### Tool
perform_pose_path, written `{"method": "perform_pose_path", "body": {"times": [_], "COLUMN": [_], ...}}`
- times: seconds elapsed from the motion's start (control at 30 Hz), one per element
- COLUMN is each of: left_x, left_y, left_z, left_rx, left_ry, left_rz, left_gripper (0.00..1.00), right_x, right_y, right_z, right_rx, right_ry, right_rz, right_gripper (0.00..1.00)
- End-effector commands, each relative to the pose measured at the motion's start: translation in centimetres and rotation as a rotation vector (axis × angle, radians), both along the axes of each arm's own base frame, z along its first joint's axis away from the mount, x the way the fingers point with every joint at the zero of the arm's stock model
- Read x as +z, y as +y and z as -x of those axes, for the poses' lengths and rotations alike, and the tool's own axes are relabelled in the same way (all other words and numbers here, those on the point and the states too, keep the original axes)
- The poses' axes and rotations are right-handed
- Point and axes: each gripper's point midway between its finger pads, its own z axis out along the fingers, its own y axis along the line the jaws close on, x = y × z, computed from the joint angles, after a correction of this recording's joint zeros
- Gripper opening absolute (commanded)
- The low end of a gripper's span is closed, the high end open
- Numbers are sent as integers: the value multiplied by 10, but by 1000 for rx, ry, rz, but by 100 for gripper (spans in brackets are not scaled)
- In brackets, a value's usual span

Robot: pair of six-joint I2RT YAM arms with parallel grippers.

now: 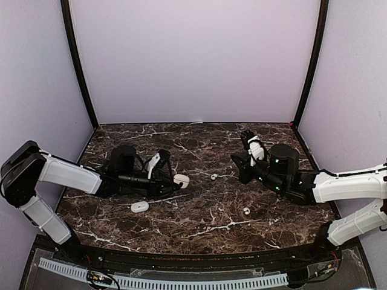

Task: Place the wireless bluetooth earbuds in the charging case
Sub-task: Place the charging case with the earbuds at the center of the board.

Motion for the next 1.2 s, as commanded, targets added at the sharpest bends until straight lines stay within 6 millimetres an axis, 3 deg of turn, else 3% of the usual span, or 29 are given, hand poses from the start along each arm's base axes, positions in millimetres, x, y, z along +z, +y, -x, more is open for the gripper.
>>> {"method": "perform_pose_path", "body": {"times": [0.0,0.33,0.57,1.17], "left_x": [-11,-39,-48,-79], "left_y": [1,4,-1,4], "left_z": [-13,-36,-41,-88], "left_rx": [55,115,109,207], "left_ry": [128,326,396,571], "left_rz": [-8,-64,-94,-125], "left_gripper": [13,15,15,15], "right_x": [8,1,-4,-13], "right_y": [-17,-21,-15,-8], "right_z": [-9,-15,-19,-15], "right_rx": [-95,-127,-121,-75], "right_ry": [-23,10,41,89], "right_rz": [-48,-46,-36,-49], "right_gripper": [0,0,0,0]}}
